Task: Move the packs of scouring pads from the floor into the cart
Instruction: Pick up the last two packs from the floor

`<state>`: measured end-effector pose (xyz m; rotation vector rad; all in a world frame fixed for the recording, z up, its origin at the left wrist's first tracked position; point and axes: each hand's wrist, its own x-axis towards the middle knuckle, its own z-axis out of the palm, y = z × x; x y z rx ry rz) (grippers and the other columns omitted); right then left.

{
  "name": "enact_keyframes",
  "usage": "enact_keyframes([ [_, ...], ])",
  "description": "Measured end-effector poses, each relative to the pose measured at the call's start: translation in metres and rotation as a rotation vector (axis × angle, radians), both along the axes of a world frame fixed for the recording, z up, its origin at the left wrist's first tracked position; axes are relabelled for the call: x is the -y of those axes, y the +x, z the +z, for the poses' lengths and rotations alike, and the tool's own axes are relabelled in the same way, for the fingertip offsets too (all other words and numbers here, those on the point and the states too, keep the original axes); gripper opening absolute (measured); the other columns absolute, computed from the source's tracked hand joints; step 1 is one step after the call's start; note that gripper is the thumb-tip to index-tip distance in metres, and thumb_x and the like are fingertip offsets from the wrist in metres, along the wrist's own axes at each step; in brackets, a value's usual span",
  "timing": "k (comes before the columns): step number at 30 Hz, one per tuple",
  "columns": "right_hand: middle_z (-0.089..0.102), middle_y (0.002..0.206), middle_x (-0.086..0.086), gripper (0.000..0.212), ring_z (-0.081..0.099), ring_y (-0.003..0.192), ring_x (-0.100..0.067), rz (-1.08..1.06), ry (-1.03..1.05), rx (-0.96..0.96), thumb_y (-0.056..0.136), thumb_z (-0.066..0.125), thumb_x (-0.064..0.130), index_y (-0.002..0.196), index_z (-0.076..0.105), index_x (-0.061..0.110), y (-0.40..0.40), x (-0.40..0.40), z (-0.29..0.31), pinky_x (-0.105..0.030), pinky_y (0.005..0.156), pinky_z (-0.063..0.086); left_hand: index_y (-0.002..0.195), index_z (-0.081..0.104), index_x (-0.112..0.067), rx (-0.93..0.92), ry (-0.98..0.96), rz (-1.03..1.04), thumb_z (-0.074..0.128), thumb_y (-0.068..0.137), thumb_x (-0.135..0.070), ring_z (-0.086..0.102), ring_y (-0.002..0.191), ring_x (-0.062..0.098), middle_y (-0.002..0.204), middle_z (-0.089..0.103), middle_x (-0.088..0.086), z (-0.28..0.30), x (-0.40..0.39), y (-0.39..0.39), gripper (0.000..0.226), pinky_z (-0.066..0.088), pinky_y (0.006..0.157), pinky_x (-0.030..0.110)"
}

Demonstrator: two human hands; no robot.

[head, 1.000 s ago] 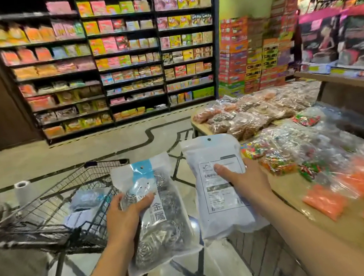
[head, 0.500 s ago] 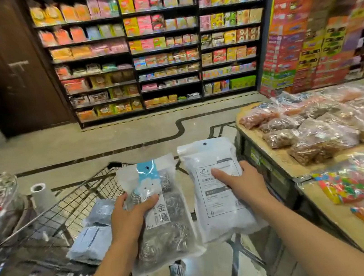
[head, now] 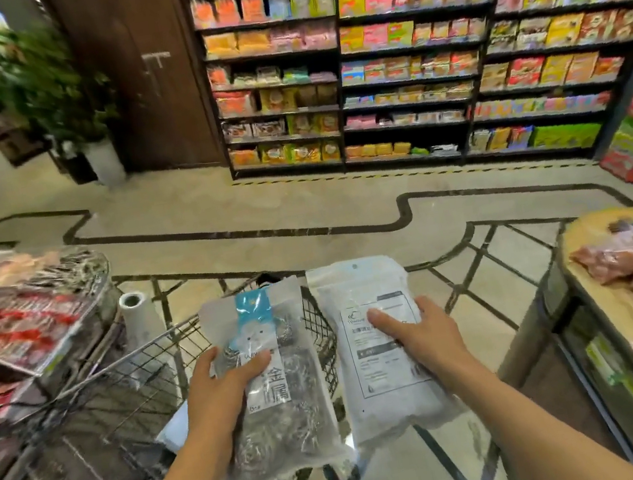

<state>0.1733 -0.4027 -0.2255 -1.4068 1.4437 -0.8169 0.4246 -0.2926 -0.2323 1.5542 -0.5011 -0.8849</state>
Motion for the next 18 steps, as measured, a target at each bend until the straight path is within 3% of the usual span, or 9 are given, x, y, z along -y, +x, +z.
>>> enact_keyframes([
  [4,0.073,0.094,0.011,0.038,0.072,0.083,-0.009,0.079,0.021,-0.036,0.078,0.084,0.054,0.096,0.06,0.03,0.052,0.048,-0.021,-0.03,0.075,0.059,0.138,0.054,-0.018,-0.001,0.036,0.03,0.091,0.073,-0.019,0.066,0.089,0.013,0.123,0.067,0.007,-0.027,0.028,0.039,0.075,0.047,0.063,0.027],
  [8,0.075,0.093,0.01,0.039,0.072,0.08,-0.004,0.208,0.053,-0.097,0.08,0.082,0.055,0.102,0.064,0.028,0.116,0.088,-0.043,-0.024,0.068,0.059,0.113,0.064,-0.024,-0.021,0.1,0.133,0.09,0.074,-0.02,0.068,0.09,0.013,0.108,0.072,-0.003,-0.055,0.041,0.086,0.047,0.049,0.068,0.03],
  [12,0.078,0.092,0.007,0.029,0.074,0.074,-0.003,0.303,0.128,-0.087,0.081,0.085,0.043,0.099,0.068,0.027,0.169,0.111,-0.068,-0.018,0.06,0.057,0.121,0.063,-0.021,-0.047,0.198,0.266,0.092,0.073,-0.023,0.073,0.094,0.022,0.111,0.074,0.003,-0.087,0.044,0.129,0.056,0.055,0.071,0.035],
  [15,0.079,0.094,0.008,0.043,0.076,0.078,-0.005,0.379,0.161,-0.126,0.077,0.086,0.052,0.106,0.07,0.026,0.202,0.127,-0.093,-0.025,0.067,0.062,0.115,0.063,-0.025,-0.087,0.253,0.366,0.093,0.071,-0.023,0.075,0.091,0.026,0.106,0.076,0.003,-0.113,0.04,0.152,0.053,0.061,0.079,0.044],
  [18,0.078,0.099,0.006,0.055,0.075,0.083,-0.009,0.438,0.177,-0.18,0.075,0.085,0.056,0.114,0.065,0.022,0.232,0.142,-0.119,-0.023,0.067,0.059,0.12,0.06,-0.027,-0.101,0.327,0.466,0.095,0.068,-0.029,0.072,0.097,0.026,0.111,0.073,0.001,-0.137,0.036,0.166,0.063,0.059,0.089,0.051],
])
